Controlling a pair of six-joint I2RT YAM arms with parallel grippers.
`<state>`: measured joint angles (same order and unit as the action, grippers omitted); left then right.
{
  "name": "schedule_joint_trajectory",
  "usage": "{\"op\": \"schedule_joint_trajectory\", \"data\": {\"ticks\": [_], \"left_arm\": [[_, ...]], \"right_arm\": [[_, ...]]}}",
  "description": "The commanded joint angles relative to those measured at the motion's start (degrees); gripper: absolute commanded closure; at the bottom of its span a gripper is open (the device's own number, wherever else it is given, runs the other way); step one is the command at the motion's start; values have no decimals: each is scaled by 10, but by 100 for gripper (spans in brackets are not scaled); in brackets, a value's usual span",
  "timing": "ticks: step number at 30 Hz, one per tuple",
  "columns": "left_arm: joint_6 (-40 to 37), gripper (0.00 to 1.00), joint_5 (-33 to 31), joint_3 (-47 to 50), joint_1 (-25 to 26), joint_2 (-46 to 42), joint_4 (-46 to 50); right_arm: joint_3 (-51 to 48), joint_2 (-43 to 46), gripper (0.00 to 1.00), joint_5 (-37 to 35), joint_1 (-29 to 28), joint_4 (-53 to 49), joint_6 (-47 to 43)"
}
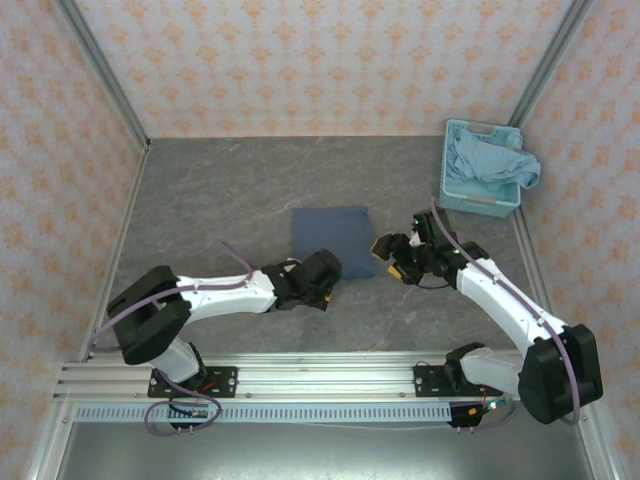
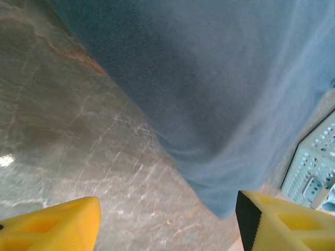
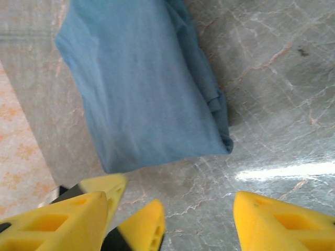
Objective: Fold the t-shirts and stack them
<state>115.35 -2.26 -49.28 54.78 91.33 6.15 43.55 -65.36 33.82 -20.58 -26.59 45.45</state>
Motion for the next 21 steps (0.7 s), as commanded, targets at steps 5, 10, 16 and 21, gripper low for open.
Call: {"op": "schedule_joint_trajectory", "data": {"ticks": [5, 10, 16, 21], "left_arm": [[112, 35, -118, -17, 4, 71, -106], [92, 56, -105, -21, -28, 120, -144], [75, 97, -118, -11, -79, 143, -176], [-48, 100, -69, -3, -196, 123, -167]], "right_arm": [[5, 29, 35, 16, 6, -8, -8], [4, 40, 36, 22, 9, -21, -10], [8, 43, 37, 20, 16, -32, -14], [19, 40, 38, 14, 22, -42, -21]]}}
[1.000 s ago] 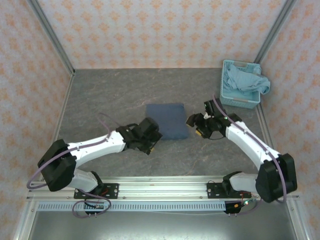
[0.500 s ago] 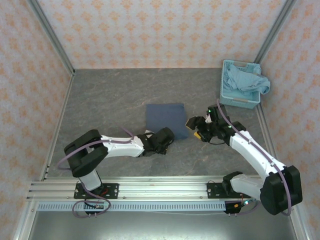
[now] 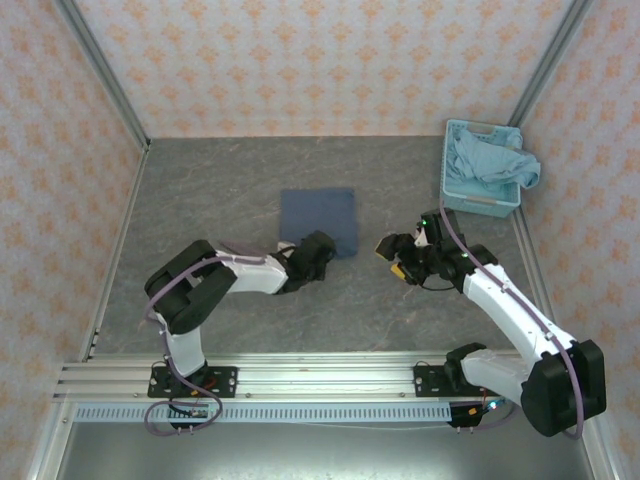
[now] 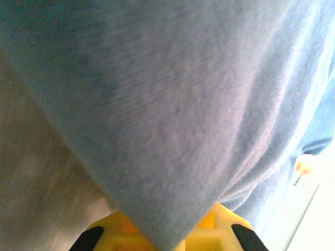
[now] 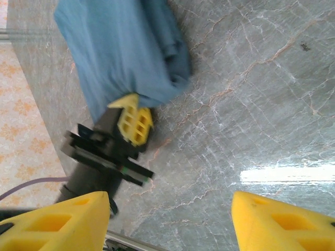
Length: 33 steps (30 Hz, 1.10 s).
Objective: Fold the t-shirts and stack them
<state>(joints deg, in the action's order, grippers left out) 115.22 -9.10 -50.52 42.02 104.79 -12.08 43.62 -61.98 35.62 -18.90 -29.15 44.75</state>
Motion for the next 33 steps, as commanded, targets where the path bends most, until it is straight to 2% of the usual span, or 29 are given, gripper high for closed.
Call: {"op": "schedule_joint_trajectory", "data": {"ticks": [1, 6, 8, 10, 13, 16, 22, 30, 31, 33], "left_arm": [[-73, 100, 10, 14, -95, -18, 19], [-245, 100, 110, 5, -257, -27, 34], [-329, 100, 161, -36, -322, -8, 75], [-387, 100, 178, -72, -377, 7, 122], [-431, 100, 209, -120, -447, 42, 133], [-495, 100, 231, -212, -497, 106, 184], [-572, 100, 228, -367, -558, 191, 311], [-579, 100, 246, -461, -572, 245, 343], [-576, 97, 247, -458, -572, 241, 343], [-573, 79, 248, -438, -570, 218, 330]], "right_arm": [[19, 5, 38, -5, 6, -17, -14], [25, -7, 38, -11, 10, -13, -14], [31, -21, 38, -12, 11, -9, -13], [38, -36, 38, -13, 12, -5, -14], [54, -61, 38, -13, 12, -3, -18], [71, -94, 38, -12, 12, 3, -18], [105, -141, 38, -8, 13, 4, -26], [143, -188, 39, 3, 13, 1, -37], [148, -192, 39, 4, 13, 1, -40], [158, -197, 38, 6, 13, 2, -46]]}}
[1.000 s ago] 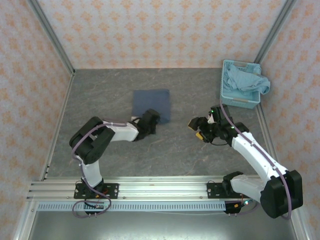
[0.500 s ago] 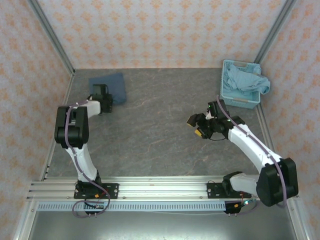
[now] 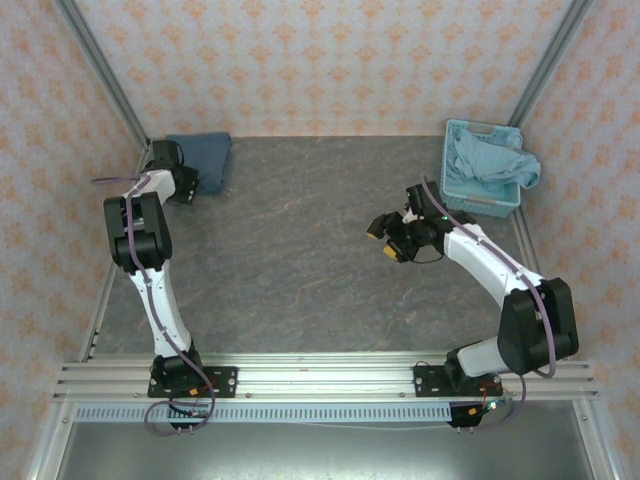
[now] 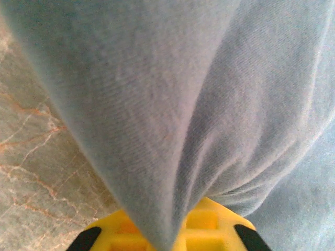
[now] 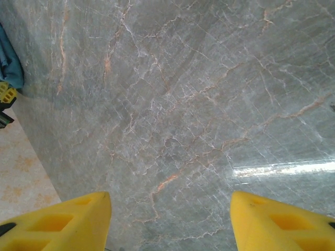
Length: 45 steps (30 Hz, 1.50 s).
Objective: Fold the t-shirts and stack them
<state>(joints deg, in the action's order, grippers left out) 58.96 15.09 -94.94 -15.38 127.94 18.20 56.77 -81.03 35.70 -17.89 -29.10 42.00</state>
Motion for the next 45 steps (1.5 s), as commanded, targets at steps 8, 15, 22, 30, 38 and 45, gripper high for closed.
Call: {"op": "schedule_joint_trajectory", "data": {"ticks": [8, 15, 22, 30, 38, 45], "left_arm": [[11, 42, 22, 138, 43, -204, -19], [6, 69, 69, 60, 58, -113, -8], [-8, 70, 79, -20, 66, -25, 25], [-36, 70, 71, -56, 81, 10, 60], [-63, 12, 6, 49, 81, -180, 45], [-149, 0, -81, 144, 103, -412, 154]], "right_arm": [[61, -21, 37, 25, 2, 49, -24], [83, -42, 39, 39, 2, 39, -35], [62, -10, 39, 30, 2, 30, -30], [23, 19, 40, 23, 3, 35, -18], [39, 35, 38, -6, 2, 45, -27], [86, 76, 1, -73, 3, 43, -90]]}}
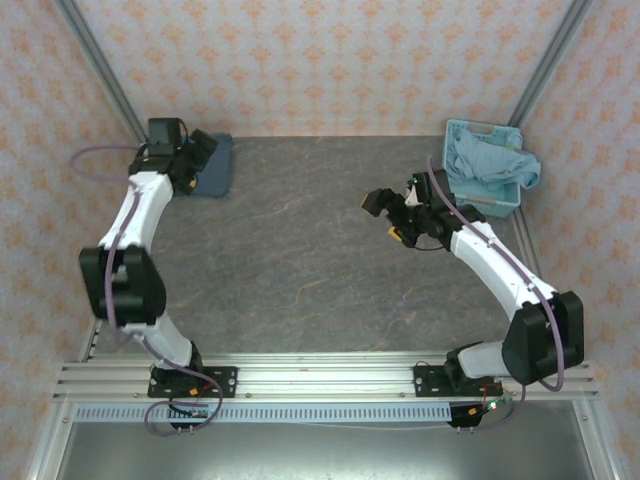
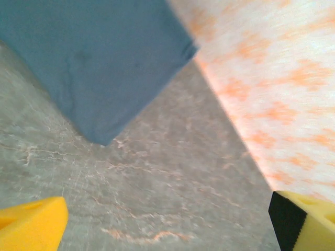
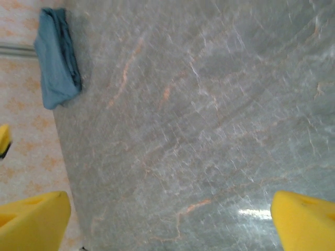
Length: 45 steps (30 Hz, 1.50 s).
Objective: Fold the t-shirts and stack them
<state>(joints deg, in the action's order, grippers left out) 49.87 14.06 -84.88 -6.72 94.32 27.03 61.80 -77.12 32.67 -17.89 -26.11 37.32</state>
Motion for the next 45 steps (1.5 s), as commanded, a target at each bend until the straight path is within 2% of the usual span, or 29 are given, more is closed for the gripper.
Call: {"op": "schedule_joint_trajectory", "data": {"ticks": [1, 3, 4, 7, 9, 11, 13, 15, 16, 19, 22, 25, 28, 31, 33, 35, 38, 39, 41, 42, 45], "left_arm": [[-68, 0, -82, 68, 25, -111, 64], [-91, 0, -141, 94, 46, -171, 88], [-100, 0, -200, 106, 64, -199, 111], [-76, 0, -332, 157, 90, -279, 146], [-74, 0, -380, 205, 95, -329, 140], [-149, 0, -359, 296, 96, -392, 47], [-233, 0, -362, 383, 104, -436, -31], [-278, 0, -353, 450, 106, -458, -78], [-304, 0, -334, 487, 106, -464, -115], [-330, 0, -311, 569, 106, -463, -217], [-362, 0, -310, 592, 97, -413, -287], [-395, 0, -300, 588, 88, -330, -374], [-387, 0, -267, 575, 67, -233, -434], [-393, 0, -243, 569, 58, -175, -510], [-415, 0, -233, 554, 50, -151, -525], [-420, 0, -217, 567, 37, -133, -582], [-432, 0, -181, 610, 32, -151, -644], [-435, 0, -194, 649, 39, -162, -697], [-426, 0, -248, 713, 52, -159, -811], [-424, 0, -252, 731, 52, -144, -869], [-461, 0, -239, 664, 72, -89, -807]], "right_arm": [[39, 50, 1, -45, 2, 26, -53], [41, 80, 1, -70, 3, 44, -63], [43, 90, 1, -93, 2, 49, -65], [82, 111, 1, -185, 3, -21, -70], [104, 110, 1, -257, 3, -70, -70], [93, 119, 1, -333, 3, -81, -85], [47, 139, 1, -382, 7, -40, -122], [-38, 168, 1, -433, 10, 31, -188], [-104, 188, 1, -466, 11, 101, -224], [-227, 216, 1, -512, 29, 227, -298], [-280, 187, 1, -507, 84, 253, -300], [-348, 142, 1, -497, 118, 368, -317], [-366, 73, 1, -481, 145, 433, -316], [-366, 29, 1, -456, 156, 514, -333], [-361, -5, 1, -428, 166, 568, -336], [-344, -40, 1, -409, 172, 595, -361], [-357, -72, 1, -361, 179, 643, -373], [-374, -83, 1, -345, 179, 682, -378], [-424, -102, 1, -363, 180, 801, -370], [-429, -91, 1, -372, 180, 794, -367], [-396, -101, 1, -366, 179, 741, -373]]}}
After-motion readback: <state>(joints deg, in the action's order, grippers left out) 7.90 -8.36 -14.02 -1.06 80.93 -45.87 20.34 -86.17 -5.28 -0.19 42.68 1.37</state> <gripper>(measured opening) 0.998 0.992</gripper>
